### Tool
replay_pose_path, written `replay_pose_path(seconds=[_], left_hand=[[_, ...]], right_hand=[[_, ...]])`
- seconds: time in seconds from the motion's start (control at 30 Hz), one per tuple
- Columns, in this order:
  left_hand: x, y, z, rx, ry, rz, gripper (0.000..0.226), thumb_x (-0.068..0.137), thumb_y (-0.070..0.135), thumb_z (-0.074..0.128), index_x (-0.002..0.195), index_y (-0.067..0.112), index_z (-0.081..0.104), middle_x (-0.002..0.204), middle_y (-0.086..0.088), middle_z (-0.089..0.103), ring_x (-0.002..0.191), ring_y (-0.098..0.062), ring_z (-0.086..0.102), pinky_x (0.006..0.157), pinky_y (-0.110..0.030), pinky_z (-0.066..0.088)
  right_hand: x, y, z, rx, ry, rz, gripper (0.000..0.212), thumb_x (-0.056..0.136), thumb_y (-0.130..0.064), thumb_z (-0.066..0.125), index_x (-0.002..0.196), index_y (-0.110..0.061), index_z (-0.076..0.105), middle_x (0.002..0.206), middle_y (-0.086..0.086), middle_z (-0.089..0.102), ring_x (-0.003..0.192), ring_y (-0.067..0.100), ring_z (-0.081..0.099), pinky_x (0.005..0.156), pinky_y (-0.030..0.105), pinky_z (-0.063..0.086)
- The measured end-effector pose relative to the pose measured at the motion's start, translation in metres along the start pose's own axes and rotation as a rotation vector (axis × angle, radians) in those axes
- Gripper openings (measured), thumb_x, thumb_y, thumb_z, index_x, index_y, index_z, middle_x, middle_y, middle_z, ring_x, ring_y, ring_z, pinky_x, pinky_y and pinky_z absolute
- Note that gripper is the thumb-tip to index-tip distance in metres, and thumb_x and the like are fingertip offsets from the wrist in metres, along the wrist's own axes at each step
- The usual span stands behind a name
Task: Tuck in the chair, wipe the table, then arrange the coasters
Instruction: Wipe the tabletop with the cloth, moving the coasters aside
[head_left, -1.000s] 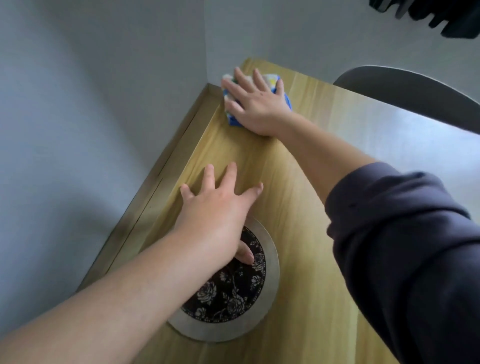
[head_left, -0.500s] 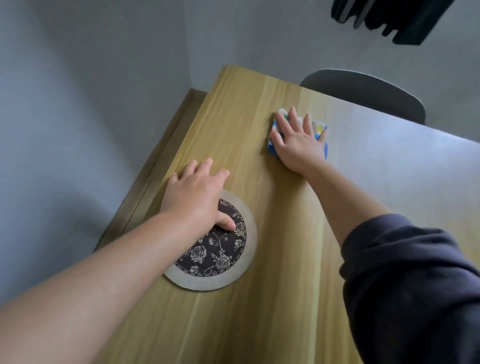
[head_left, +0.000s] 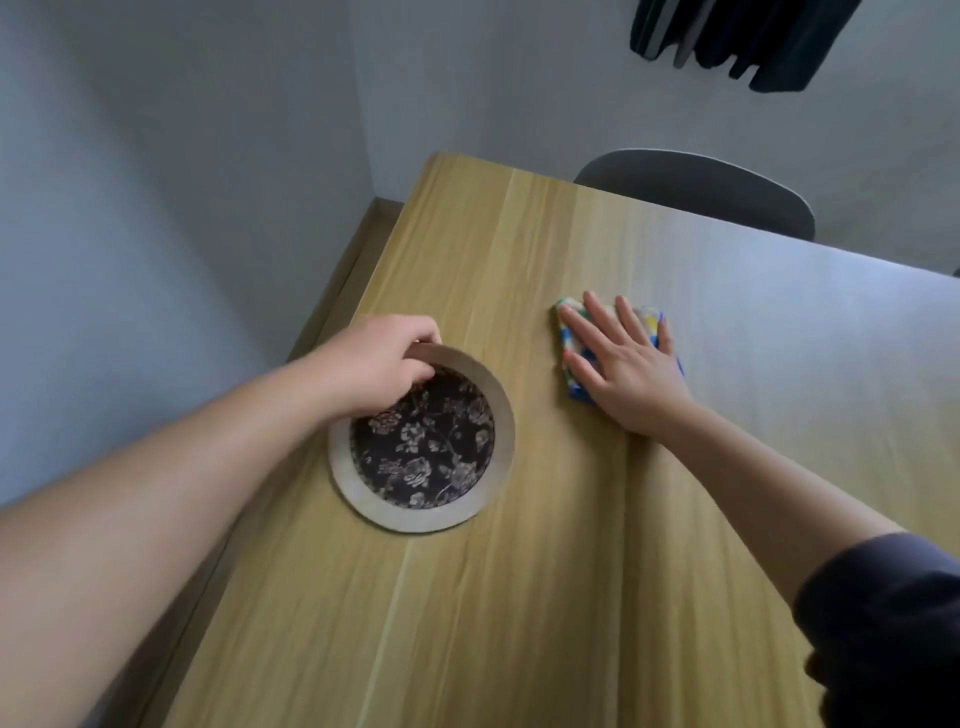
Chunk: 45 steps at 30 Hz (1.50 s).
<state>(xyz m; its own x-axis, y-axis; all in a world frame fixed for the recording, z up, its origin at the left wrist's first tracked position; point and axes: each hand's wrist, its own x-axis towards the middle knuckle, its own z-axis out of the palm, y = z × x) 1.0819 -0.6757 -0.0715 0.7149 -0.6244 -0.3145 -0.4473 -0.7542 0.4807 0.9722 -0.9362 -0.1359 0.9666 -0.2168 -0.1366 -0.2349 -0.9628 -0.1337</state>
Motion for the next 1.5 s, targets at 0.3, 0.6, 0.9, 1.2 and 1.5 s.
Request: replay_pose_path(seconds=[0.3, 0.6, 0.9, 1.2, 1.5], left_hand=[[0.097, 0.047, -0.013, -1.275, 0.162, -0.459, 0.036, 0.100, 0.001, 0.037, 0.136, 0.003, 0.038, 0.125, -0.015, 0.056, 0.107, -0.030, 0.061, 0.076, -0.037, 0.055], [0.039, 0.001, 0.013, 0.111, 0.229, -0.174, 0.048, 0.077, 0.038, 0.072, 0.119, 0.024, 0.055, 0.126, -0.002, 0.044, 0.120, -0.025, 0.040, 0.100, -0.041, 0.039], [-0.032, -0.055, 0.015, 0.162, 0.001, -0.124, 0.087, 0.075, 0.051, 0.072, 0.148, 0.034, 0.028, 0.159, 0.013, 0.009, 0.145, -0.015, 0.012, 0.113, -0.048, 0.025], [-0.090, -0.100, 0.025, 0.121, -0.048, 0.021, 0.095, 0.070, 0.051, 0.077, 0.148, 0.040, 0.024, 0.147, 0.030, -0.004, 0.144, -0.007, 0.009, 0.118, -0.037, 0.018], [-0.102, -0.107, 0.026, 0.138, 0.127, -0.067, 0.080, 0.057, 0.055, 0.082, 0.120, 0.026, 0.043, 0.129, 0.006, 0.042, 0.119, -0.020, 0.047, 0.097, -0.044, 0.043]], right_hand=[[0.003, 0.015, 0.008, -0.003, 0.063, 0.044, 0.056, 0.097, -0.062, 0.014, 0.151, -0.051, 0.002, 0.163, -0.016, -0.002, 0.151, 0.018, -0.007, 0.117, 0.059, -0.006], [0.009, 0.005, 0.011, 0.016, 0.079, 0.154, 0.056, 0.098, -0.058, 0.016, 0.151, -0.048, 0.006, 0.164, -0.013, -0.002, 0.151, 0.021, -0.009, 0.116, 0.061, -0.009], [0.028, -0.125, 0.025, 0.108, 0.105, 0.182, 0.059, 0.097, -0.051, 0.014, 0.154, -0.037, 0.011, 0.165, -0.002, -0.002, 0.149, 0.034, -0.010, 0.108, 0.068, -0.015], [0.059, -0.174, 0.025, 0.009, 0.053, -0.149, 0.058, 0.098, -0.052, 0.019, 0.154, -0.038, 0.013, 0.165, -0.005, 0.002, 0.150, 0.033, -0.005, 0.110, 0.070, -0.007], [-0.015, -0.192, 0.031, -0.096, -0.001, -0.605, 0.057, 0.098, -0.054, 0.021, 0.154, -0.041, 0.019, 0.164, -0.008, 0.011, 0.151, 0.029, 0.003, 0.114, 0.065, -0.002]])
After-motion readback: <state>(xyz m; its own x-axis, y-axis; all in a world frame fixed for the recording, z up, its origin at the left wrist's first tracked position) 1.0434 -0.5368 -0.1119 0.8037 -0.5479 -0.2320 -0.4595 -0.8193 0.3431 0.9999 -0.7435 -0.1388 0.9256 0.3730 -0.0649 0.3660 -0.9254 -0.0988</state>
